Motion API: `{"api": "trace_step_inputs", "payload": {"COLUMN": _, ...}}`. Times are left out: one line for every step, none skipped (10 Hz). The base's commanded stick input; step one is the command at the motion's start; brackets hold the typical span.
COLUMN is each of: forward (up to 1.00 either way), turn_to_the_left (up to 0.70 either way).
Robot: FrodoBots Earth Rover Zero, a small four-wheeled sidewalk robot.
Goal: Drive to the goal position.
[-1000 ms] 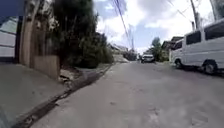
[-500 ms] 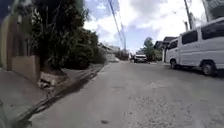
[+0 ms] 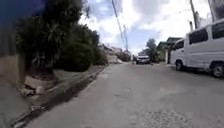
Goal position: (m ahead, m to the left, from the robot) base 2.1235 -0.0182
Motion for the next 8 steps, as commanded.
{"api": "trace_step_inputs", "payload": {"forward": 0.85, "turn_to_the_left": 0.00}}
{"api": "trace_step_inputs", "payload": {"forward": 0.85, "turn_to_the_left": 0.00}}
{"api": "trace_step_inputs", "payload": {"forward": 0.85, "turn_to_the_left": 0.00}}
{"api": "trace_step_inputs", "payload": {"forward": 0.85, "turn_to_the_left": 0.00}}
{"api": "trace_step_inputs", "payload": {"forward": 0.85, "turn_to_the_left": 0.00}}
{"api": "trace_step_inputs", "payload": {"forward": 0.85, "turn_to_the_left": 0.00}}
{"api": "trace_step_inputs", "payload": {"forward": 0.85, "turn_to_the_left": 0.00}}
{"api": "trace_step_inputs", "payload": {"forward": 0.85, "turn_to_the_left": 0.00}}
